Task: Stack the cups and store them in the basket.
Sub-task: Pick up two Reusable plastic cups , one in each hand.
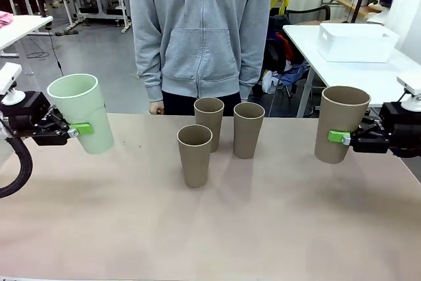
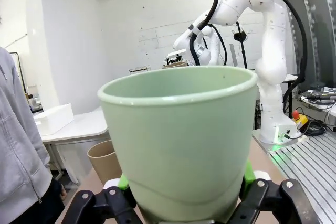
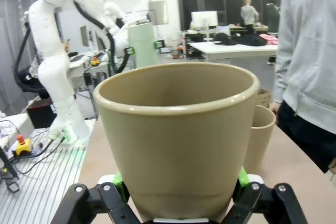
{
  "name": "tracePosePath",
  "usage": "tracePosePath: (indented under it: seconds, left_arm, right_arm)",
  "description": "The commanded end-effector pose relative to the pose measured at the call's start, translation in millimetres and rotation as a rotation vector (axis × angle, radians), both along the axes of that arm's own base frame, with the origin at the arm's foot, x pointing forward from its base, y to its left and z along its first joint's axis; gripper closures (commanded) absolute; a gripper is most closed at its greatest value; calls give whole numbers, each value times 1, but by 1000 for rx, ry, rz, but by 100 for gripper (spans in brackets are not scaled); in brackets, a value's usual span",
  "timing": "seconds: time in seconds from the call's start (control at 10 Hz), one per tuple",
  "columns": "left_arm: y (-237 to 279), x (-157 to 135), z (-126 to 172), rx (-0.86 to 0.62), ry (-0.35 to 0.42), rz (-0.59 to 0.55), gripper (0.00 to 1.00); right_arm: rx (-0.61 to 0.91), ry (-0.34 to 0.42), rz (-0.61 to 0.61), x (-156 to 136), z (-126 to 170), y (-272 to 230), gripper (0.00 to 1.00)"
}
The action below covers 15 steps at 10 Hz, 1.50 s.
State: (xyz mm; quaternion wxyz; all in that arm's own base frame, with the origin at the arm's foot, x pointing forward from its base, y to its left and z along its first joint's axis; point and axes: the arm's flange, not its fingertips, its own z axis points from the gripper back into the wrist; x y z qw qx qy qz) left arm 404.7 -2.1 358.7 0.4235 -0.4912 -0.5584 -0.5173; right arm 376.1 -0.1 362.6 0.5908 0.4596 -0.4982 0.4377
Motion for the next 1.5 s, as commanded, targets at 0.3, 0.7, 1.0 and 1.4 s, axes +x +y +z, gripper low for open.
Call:
tracePosePath:
  seconds: [0.3, 0.7, 1.0, 1.4]
  left_arm:
    - [-5, -23, 4, 56, 23, -39, 15]
    - [-6, -61, 10, -2, 26, 28, 15]
    - [4, -60, 27, -32, -52, 59, 15]
    - [6, -51, 27, 0, -49, 38, 15]
  right_arm:
    - [33, -16, 134, -43, -1, 9, 15]
    - [35, -21, 94, -74, 12, 8, 15]
    - [33, -23, 88, -75, 11, 9, 15]
    - [34, -31, 94, -18, 14, -13, 15]
